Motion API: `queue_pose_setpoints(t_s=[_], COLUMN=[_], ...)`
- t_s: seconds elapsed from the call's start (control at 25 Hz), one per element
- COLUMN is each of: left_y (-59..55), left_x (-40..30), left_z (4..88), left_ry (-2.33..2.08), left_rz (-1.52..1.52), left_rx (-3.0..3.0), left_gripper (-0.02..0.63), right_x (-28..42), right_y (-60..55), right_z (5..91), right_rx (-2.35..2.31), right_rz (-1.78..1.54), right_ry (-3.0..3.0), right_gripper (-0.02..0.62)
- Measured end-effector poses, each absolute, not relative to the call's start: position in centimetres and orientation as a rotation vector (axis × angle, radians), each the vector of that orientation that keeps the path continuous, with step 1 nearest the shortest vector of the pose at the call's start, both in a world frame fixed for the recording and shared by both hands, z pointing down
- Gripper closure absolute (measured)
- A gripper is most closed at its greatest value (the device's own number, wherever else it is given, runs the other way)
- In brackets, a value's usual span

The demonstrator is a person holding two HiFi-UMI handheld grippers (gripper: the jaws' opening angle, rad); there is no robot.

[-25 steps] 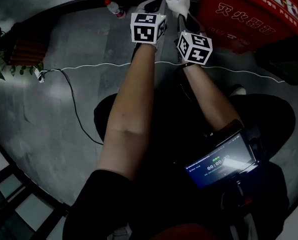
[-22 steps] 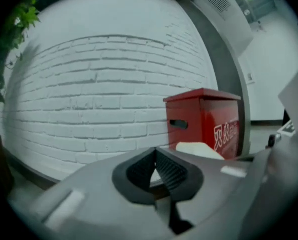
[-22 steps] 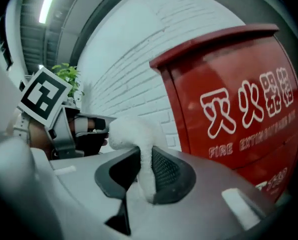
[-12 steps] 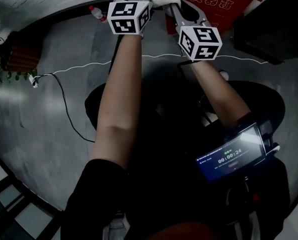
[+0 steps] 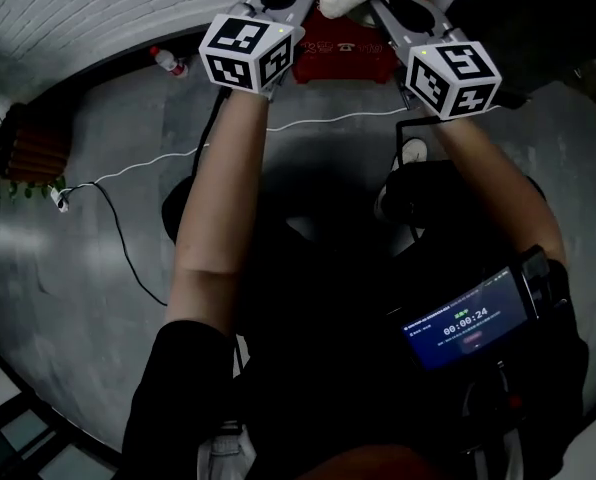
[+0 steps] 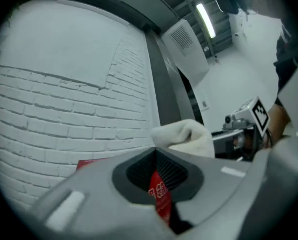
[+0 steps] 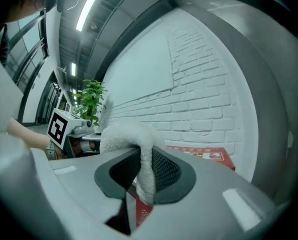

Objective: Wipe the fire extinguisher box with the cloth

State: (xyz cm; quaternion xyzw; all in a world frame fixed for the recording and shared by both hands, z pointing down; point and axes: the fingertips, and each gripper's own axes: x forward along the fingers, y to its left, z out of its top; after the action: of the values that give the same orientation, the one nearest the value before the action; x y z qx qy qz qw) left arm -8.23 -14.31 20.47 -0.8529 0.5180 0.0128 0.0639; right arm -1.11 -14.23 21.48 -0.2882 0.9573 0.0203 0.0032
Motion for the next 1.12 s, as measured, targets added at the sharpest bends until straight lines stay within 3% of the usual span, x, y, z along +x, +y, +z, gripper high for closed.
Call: queue_pose_setpoints(t_s=[0.28, 1.12], left_y=[-12.3, -8.3], left_x=[-5.2, -3.5], left_z=[18.6, 20.5], left_ry=[1.485, 1.426], left_rz=[0.103, 0.071], left_rx=[-2.712, -2.68], left_gripper=[0.603, 0.603], right_x=[2.0, 2.5], right_y=[-13.3, -10.9], right_z=[16.1, 19.9], right_rx=[-0.738, -0.469], right_rz=[0.152, -0.003], right_ry=[3.047, 3.024], right_gripper=[0.525, 0.525])
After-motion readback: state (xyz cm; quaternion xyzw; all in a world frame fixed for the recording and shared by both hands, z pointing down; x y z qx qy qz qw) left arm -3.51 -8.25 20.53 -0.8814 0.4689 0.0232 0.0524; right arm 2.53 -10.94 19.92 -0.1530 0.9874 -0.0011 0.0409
